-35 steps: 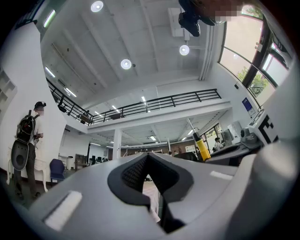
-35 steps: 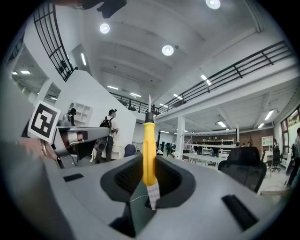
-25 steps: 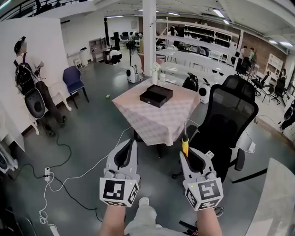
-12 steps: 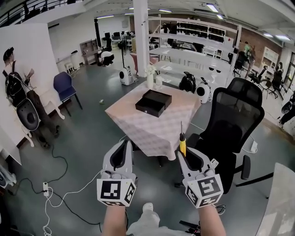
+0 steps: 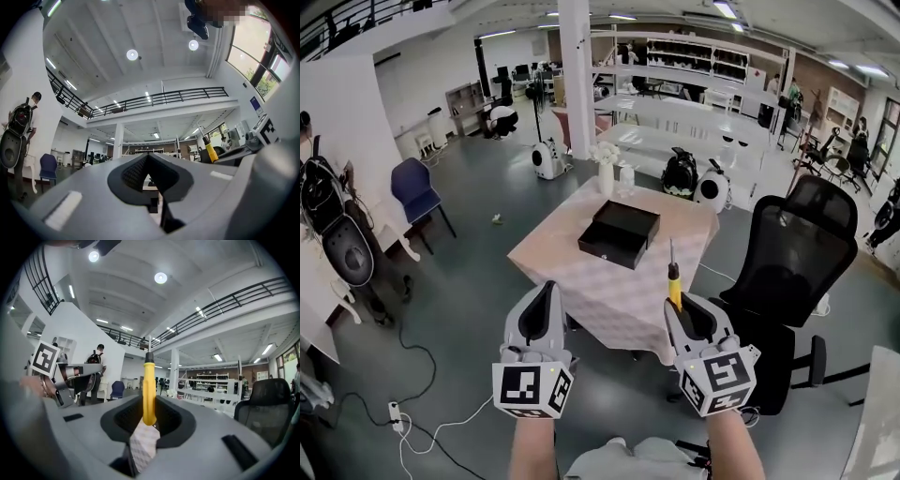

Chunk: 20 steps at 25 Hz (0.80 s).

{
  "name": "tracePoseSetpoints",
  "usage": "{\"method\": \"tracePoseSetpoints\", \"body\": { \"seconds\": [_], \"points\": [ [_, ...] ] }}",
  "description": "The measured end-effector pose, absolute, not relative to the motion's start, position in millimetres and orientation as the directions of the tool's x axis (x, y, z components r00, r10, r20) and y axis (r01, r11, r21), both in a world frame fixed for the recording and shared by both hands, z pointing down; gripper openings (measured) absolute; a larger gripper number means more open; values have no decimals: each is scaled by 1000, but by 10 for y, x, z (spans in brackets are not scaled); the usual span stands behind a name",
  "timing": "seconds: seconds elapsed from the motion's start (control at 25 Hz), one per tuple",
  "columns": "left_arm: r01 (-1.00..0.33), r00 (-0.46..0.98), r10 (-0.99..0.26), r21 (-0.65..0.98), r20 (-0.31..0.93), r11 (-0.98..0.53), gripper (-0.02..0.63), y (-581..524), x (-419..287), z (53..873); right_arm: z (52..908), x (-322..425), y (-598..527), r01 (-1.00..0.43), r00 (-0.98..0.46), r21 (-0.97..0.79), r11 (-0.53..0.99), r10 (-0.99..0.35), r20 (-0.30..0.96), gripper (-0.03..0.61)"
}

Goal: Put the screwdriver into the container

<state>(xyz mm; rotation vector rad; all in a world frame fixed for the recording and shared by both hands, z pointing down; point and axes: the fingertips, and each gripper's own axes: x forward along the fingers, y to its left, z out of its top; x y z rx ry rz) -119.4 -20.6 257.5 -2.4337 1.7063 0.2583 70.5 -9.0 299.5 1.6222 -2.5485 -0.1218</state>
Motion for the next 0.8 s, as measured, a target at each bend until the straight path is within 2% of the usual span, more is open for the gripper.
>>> {"method": "tracePoseSetpoints", "body": {
  "seconds": [0.48, 0.8],
  "points": [
    [-946, 320, -932, -8, -172, -323, 8, -1413, -1315, 2949, 3235, 655, -1324, -897, -420, 108, 428, -903, 89, 78],
    [-953, 301, -935, -22, -186, -302, 8, -2564, -1286, 2864, 3223, 755, -2508, -895, -430, 92, 437, -899, 81, 78]
  ]
}}
